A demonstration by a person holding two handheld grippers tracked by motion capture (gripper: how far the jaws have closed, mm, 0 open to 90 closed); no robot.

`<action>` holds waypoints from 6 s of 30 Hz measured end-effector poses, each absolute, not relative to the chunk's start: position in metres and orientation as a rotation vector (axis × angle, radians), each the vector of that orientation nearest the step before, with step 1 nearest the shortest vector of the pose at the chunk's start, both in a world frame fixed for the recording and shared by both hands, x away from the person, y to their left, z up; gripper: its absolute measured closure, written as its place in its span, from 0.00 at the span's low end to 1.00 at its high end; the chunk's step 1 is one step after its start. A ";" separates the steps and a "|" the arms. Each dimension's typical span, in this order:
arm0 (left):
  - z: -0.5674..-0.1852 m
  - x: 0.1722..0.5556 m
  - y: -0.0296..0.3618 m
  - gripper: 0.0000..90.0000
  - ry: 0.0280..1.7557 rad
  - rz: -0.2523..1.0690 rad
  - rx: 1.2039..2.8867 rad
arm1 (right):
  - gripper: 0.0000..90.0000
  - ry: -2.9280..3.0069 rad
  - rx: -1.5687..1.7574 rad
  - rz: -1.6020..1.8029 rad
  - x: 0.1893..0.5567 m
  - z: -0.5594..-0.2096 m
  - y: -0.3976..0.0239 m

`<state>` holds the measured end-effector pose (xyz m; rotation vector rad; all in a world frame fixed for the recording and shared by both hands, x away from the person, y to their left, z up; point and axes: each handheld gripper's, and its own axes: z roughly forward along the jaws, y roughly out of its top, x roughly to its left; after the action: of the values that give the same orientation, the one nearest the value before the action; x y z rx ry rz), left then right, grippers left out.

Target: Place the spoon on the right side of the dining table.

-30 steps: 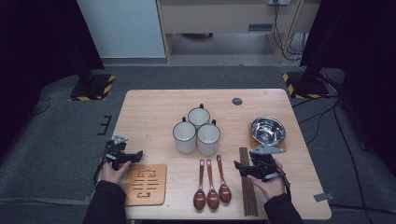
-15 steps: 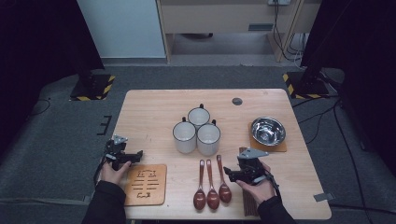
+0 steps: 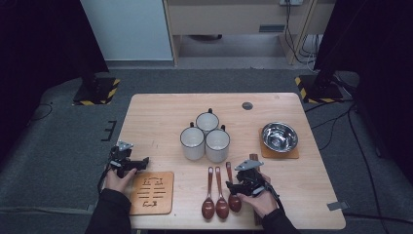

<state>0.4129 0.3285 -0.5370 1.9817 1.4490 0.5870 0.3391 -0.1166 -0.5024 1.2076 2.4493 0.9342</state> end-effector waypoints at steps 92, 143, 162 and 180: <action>-0.537 0.413 0.328 0.00 1.449 0.587 1.982 | 0.91 2.446 1.232 0.902 0.327 -0.494 -0.120; -0.537 0.413 0.328 0.00 1.449 0.587 1.982 | 0.91 2.070 1.399 1.083 0.349 -0.425 -0.211; -0.537 0.413 0.328 0.00 1.449 0.588 1.982 | 0.91 1.941 1.398 1.141 0.370 -0.396 -0.228; -0.537 0.413 0.328 0.00 1.449 0.587 1.982 | 0.92 1.882 1.438 1.135 0.400 -0.396 -0.237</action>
<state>0.4131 0.3285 -0.5370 1.9819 1.4486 0.5874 0.3996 -0.2372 -0.3960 1.4376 1.8823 1.1347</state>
